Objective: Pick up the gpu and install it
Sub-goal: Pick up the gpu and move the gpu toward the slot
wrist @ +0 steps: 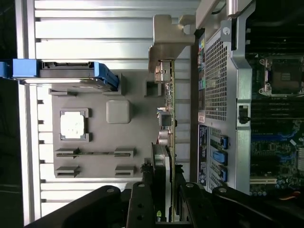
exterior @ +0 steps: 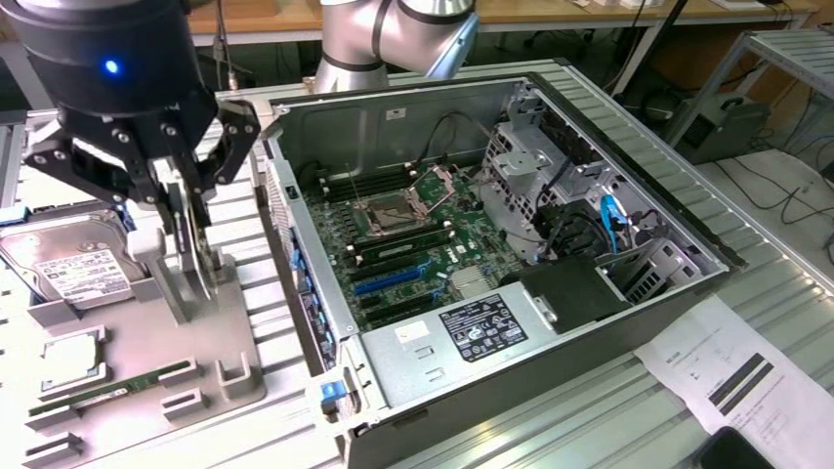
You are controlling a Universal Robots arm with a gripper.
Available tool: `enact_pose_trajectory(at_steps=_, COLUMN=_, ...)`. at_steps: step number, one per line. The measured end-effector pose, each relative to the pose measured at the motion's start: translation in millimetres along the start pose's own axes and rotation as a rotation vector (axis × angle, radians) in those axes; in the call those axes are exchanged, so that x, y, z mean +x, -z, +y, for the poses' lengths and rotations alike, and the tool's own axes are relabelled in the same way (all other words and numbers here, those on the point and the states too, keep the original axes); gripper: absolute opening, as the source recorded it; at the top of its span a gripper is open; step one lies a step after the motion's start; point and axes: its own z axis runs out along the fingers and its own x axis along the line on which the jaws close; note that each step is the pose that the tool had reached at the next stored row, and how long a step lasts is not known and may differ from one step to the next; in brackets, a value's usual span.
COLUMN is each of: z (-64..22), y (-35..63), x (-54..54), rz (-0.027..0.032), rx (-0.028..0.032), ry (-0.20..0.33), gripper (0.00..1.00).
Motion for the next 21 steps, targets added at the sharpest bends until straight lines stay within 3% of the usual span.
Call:
enact_pose_trajectory(at_steps=6, z=0.6, y=28.4, x=-0.6, rz=0.0, rx=0.002, ry=0.0, gripper=0.27)
enact_pose_trajectory(at_steps=12, z=1.2, y=29.2, x=-5.8, rz=-0.0001, rx=0.002, ry=0.0, gripper=0.27)
enact_pose_trajectory(at_steps=21, z=1.5, y=28.2, x=-46.0, rz=-0.0002, rx=0.002, ry=0.0, gripper=0.27)
